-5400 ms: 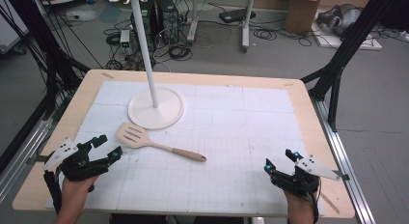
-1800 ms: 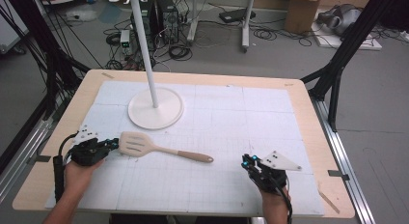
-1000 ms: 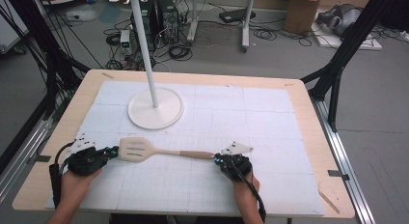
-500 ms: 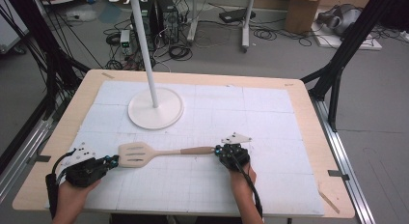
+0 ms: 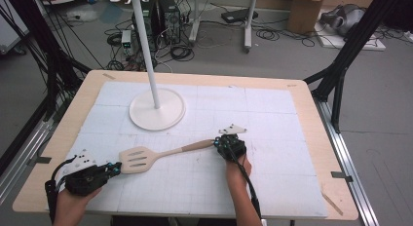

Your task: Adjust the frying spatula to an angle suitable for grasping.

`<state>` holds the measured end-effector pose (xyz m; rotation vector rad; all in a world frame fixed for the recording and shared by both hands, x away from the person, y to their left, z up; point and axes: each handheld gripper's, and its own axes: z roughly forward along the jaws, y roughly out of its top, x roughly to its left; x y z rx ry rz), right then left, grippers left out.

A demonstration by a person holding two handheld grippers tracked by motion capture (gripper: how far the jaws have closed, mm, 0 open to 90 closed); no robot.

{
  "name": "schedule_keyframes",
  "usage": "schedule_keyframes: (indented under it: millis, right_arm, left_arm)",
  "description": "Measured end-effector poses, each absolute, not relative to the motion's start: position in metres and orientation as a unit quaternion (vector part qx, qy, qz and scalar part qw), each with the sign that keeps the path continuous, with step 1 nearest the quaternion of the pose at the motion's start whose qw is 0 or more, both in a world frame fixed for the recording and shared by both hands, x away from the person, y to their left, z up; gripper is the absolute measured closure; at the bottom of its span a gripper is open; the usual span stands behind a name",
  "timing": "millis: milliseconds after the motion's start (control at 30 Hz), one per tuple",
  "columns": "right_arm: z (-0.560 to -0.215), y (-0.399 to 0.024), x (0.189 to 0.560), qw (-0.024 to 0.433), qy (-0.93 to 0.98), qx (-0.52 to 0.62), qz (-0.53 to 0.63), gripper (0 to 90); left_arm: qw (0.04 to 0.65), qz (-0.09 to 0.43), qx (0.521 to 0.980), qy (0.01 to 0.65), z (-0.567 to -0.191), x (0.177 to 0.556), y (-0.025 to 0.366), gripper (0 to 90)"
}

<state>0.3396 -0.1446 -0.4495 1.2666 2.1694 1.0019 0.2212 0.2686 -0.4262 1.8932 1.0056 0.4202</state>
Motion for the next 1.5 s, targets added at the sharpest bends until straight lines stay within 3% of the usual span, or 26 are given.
schedule_keyframes:
  millis: [167,333,533,667,1500]
  right_arm:
    - [-0.448,-0.143,0.349,0.216,0.782,0.458,0.363,85.8]
    - [-0.440,-0.162,0.350,0.228,0.761,0.467,0.389,85.7]
    - [-0.447,-0.162,0.355,0.203,0.772,0.459,0.389,86.3]
    - [-0.450,-0.146,0.354,0.214,0.798,0.427,0.368,89.1]
    - [-0.445,-0.103,0.356,0.162,0.826,0.388,0.376,89.1]
  left_arm:
    - [0.474,0.161,0.765,0.405,-0.425,0.218,0.270,84.0]
    - [0.488,0.200,0.736,0.424,-0.420,0.216,0.285,79.1]
    - [0.500,0.237,0.699,0.453,-0.419,0.217,0.304,61.5]
    - [0.503,0.242,0.692,0.458,-0.419,0.217,0.310,61.9]
    - [0.505,0.262,0.668,0.480,-0.418,0.224,0.332,63.5]
